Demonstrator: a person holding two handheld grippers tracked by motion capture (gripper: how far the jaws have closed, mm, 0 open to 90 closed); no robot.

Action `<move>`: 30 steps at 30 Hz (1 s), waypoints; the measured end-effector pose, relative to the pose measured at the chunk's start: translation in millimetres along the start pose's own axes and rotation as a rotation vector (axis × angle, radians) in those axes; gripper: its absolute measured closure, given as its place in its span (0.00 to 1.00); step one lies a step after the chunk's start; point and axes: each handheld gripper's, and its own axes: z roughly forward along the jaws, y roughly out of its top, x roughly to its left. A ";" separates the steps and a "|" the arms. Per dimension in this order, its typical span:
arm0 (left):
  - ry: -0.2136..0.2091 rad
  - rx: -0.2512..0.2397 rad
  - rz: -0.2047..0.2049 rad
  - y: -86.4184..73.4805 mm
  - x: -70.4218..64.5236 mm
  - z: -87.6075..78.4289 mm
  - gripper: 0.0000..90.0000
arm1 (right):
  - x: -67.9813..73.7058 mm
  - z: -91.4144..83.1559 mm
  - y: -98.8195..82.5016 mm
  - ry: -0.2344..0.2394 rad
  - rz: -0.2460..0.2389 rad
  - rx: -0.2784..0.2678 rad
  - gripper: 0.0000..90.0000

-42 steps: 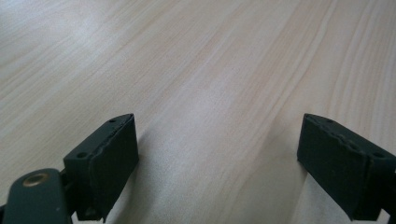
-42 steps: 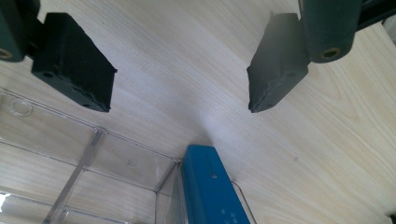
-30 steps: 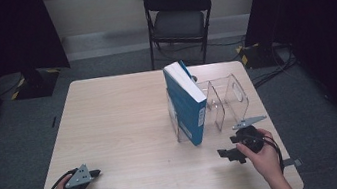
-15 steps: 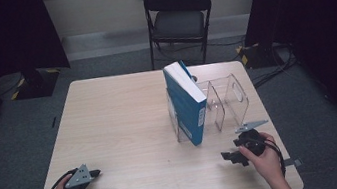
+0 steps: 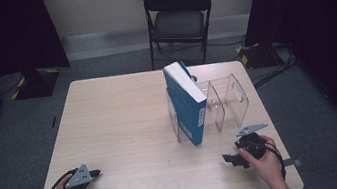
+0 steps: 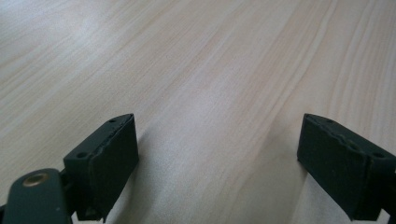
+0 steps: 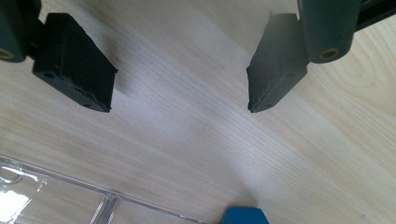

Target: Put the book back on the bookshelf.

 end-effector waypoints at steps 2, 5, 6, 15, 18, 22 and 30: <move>-0.001 0.000 0.000 0.0 0.1 -0.1 0.13 | 0.0 1.3 -1.3 -0.011 -0.009 0.001 0.25; 0.000 0.003 0.001 0.1 0.0 -0.3 0.13 | -0.3 4.1 -4.1 -0.022 -0.020 0.013 0.25; -0.006 -0.002 -0.013 -0.2 -0.7 0.3 0.13 | 0.4 4.6 -5.0 -0.025 -0.027 0.008 0.25; 0.001 0.001 0.002 0.1 0.1 -0.1 0.13 | 4.4 10.8 -12.2 -0.066 -0.100 -0.050 0.16; -0.001 0.004 0.000 0.1 0.0 -0.3 0.13 | 3.7 13.8 -15.0 -0.058 -0.107 -0.092 0.14; -0.001 0.003 0.001 0.1 0.1 -0.3 0.13 | 2.1 16.1 -19.7 -0.052 -0.105 -0.151 0.14; -0.007 0.008 -0.010 0.0 -0.6 -0.3 0.13 | 2.1 16.2 -19.8 -0.053 -0.107 -0.152 0.14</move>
